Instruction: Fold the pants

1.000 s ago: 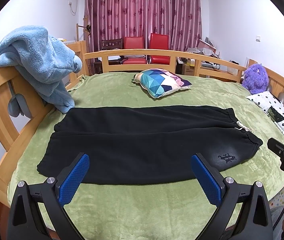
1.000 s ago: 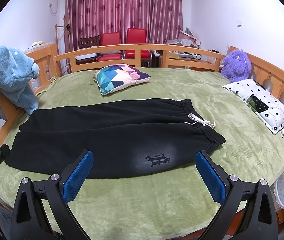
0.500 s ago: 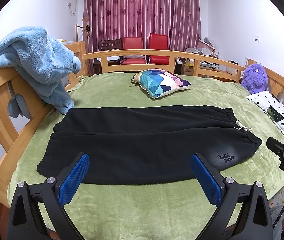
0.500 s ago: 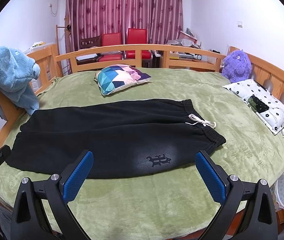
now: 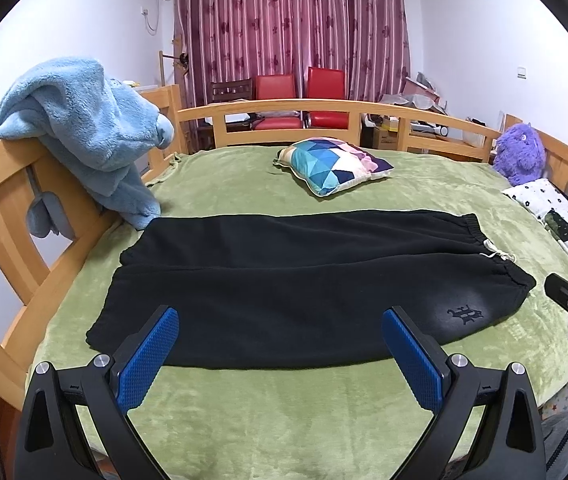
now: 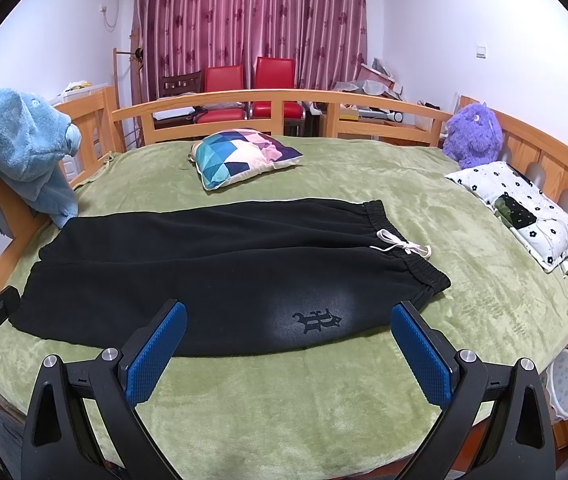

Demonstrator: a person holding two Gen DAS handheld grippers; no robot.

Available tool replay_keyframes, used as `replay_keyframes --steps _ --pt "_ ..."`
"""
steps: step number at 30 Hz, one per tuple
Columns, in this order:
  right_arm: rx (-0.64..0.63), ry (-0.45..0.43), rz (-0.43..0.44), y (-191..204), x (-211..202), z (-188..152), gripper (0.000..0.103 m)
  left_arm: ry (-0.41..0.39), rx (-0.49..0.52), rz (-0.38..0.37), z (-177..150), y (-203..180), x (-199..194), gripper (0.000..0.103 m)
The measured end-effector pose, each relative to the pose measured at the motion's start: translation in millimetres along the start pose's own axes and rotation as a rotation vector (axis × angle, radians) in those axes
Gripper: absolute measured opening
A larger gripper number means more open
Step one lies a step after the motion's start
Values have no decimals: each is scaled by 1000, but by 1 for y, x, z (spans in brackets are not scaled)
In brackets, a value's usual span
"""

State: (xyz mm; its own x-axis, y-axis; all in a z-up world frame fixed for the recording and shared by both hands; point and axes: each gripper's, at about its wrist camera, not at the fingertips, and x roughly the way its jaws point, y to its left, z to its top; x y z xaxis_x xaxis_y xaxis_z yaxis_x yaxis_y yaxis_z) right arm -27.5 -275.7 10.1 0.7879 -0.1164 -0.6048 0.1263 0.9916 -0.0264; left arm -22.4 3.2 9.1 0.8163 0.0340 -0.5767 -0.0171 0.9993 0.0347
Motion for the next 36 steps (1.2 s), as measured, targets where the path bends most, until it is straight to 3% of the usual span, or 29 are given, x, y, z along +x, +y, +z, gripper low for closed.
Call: replay_keyframes --steps 8,15,23,29,36 --pt "12 -22 -8 -7 -9 -14 101 -17 -27 3 -4 18 -2 103" --pt "45 -32 3 -24 -12 -29 100 1 -63 -57 -12 30 3 102" --pt "53 -19 47 -31 -2 -38 101 39 -68 -11 -22 47 16 102" --pt "92 16 72 -39 36 -42 99 97 -109 10 -38 73 53 102" --pt "117 74 31 -59 103 -68 84 170 -204 -10 -66 106 117 101"
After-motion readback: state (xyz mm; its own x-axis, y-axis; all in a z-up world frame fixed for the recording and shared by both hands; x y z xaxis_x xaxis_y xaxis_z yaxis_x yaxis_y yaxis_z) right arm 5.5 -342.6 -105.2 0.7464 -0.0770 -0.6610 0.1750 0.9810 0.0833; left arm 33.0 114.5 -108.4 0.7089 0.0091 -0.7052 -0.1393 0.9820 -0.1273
